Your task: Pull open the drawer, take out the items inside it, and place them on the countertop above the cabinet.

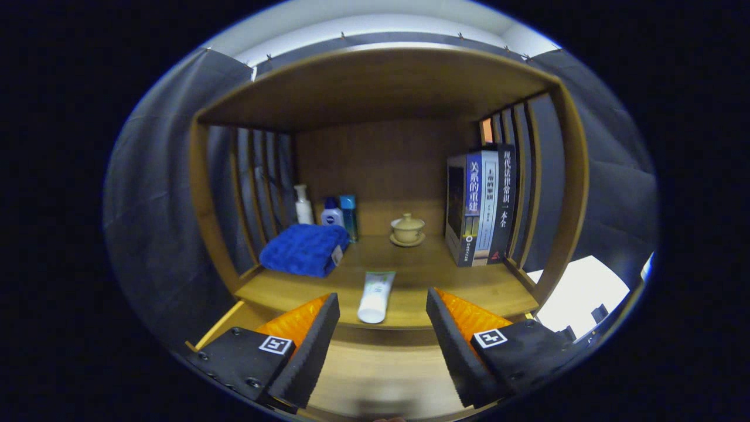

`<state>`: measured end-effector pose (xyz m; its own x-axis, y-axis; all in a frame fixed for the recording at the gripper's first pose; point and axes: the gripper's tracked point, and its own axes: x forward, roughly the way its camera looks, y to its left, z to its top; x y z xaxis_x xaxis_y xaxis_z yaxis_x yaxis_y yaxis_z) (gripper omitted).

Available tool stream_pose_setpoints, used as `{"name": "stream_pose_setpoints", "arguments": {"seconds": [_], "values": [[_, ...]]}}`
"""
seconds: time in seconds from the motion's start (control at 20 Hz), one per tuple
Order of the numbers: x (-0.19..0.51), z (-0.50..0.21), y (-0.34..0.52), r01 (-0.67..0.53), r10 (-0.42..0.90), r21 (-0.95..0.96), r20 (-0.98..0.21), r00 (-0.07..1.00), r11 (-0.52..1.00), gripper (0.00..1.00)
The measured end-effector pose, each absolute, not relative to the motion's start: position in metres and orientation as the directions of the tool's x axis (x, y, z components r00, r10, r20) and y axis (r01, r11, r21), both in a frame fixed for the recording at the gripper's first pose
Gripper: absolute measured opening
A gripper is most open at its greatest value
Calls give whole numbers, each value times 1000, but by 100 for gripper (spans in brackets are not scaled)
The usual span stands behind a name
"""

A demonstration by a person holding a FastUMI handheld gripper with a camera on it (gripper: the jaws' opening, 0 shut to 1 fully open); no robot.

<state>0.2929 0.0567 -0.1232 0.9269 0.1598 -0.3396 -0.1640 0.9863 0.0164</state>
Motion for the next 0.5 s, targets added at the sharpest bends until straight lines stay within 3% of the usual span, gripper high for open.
{"name": "stream_pose_setpoints", "arguments": {"seconds": [0.3, 0.5], "values": [[203, -101, 79, -233, 233, 25, -228, 945, 972, 97], [168, -122, 71, -132, 140, 53, -188, 972, 990, 97]]}}
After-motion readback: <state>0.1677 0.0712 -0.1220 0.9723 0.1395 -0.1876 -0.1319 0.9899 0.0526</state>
